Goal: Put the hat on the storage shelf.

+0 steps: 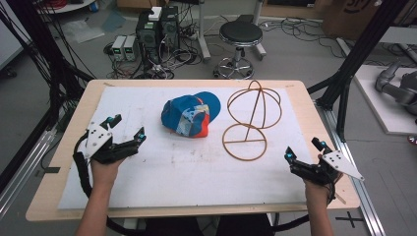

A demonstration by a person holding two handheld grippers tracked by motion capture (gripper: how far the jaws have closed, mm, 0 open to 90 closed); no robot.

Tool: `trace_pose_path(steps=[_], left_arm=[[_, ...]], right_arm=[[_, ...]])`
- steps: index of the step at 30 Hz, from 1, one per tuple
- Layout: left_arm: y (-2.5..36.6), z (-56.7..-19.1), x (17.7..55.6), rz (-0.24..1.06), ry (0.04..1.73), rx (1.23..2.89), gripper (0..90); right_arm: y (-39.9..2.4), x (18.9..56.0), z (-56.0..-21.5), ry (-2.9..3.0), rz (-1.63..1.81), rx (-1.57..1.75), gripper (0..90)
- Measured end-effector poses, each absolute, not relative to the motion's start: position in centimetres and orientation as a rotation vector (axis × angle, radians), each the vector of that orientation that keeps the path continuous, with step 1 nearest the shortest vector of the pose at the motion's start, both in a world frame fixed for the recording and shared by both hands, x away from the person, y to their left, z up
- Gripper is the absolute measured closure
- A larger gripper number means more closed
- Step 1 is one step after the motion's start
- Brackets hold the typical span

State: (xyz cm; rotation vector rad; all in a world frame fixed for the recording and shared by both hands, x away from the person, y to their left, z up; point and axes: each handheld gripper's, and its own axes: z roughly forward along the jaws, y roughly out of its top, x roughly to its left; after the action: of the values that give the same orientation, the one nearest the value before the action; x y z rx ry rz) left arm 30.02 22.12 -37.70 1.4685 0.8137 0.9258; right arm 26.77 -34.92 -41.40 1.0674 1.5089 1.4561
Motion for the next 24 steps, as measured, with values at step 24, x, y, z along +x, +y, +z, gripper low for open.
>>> trace_pose_path(steps=[24], left_arm=[[16.4,-39.1,35.9,0.850,0.836,1.407,14.9]], right_arm=[[-34.8,27.1,-41.3,1.499,1.474,1.072,1.7]])
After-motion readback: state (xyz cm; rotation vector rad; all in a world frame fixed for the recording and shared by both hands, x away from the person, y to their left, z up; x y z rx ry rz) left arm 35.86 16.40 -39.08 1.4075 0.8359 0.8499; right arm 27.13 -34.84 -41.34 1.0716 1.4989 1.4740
